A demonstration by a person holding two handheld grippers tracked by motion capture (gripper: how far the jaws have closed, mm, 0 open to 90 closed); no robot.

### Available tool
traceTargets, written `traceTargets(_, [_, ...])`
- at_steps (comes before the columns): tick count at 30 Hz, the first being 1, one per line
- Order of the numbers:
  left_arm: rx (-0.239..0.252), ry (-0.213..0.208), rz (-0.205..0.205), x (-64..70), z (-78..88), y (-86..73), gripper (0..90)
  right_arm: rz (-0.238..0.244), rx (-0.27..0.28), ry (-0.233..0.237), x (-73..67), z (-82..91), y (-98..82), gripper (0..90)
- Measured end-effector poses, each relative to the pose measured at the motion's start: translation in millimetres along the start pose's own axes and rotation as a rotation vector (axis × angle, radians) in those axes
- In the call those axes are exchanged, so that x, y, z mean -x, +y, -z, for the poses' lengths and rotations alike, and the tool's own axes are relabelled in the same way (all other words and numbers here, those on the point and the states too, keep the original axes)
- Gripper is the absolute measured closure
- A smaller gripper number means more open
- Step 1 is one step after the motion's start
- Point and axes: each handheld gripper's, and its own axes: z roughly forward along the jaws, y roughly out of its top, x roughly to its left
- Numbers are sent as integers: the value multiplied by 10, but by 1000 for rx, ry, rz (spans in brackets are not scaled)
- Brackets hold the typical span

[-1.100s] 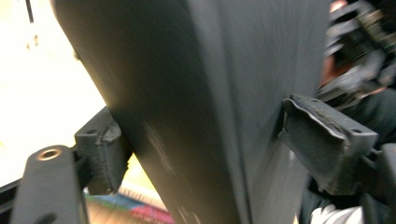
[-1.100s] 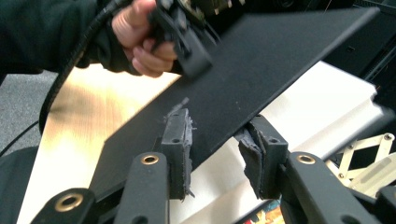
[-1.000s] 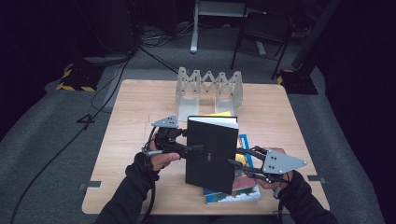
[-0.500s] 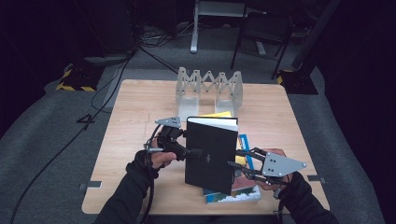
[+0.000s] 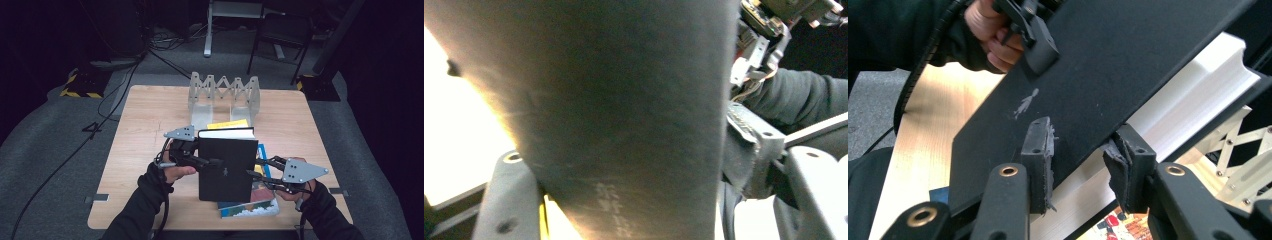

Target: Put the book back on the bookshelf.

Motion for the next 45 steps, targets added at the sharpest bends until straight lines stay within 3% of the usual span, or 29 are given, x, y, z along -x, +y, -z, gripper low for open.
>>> traceTargets(2, [11, 27, -6, 74, 10, 17, 398, -17, -3, -11, 15, 3, -15, 644])
traceTargets(4, [33, 20, -7, 123, 44, 32, 430, -23, -2, -16, 21, 8, -21, 652])
traceTargets(8, [18, 61, -47, 282, 63, 65, 498, -30, 0, -34, 35, 60, -24, 719])
traceTargets(13, [10, 98, -77, 441, 75, 79, 515, -28, 2, -30, 19, 115, -18, 727])
traceTargets(16, [12, 126, -88, 525, 109, 102, 519, -22, 5, -14, 4, 136, -9, 690])
traceTargets(23, [0, 161, -122, 634, 169, 116, 523, -42, 25, -32, 29, 209, 33, 531])
traceTargets(27, [-11, 188, -151, 710, 199, 144, 524, -67, -6, -57, 56, 239, -24, 469])
traceTargets(33, [-22, 216, -166, 791, 235, 167, 524, -109, -43, -80, 127, 270, -129, 452])
traceTargets(39, [-17, 243, -152, 796, 285, 163, 525, -149, -144, -114, 206, 154, -296, 446])
traceTargets(45, [-8, 284, -144, 808, 364, 159, 527, -176, -172, -108, 229, 89, -382, 435])
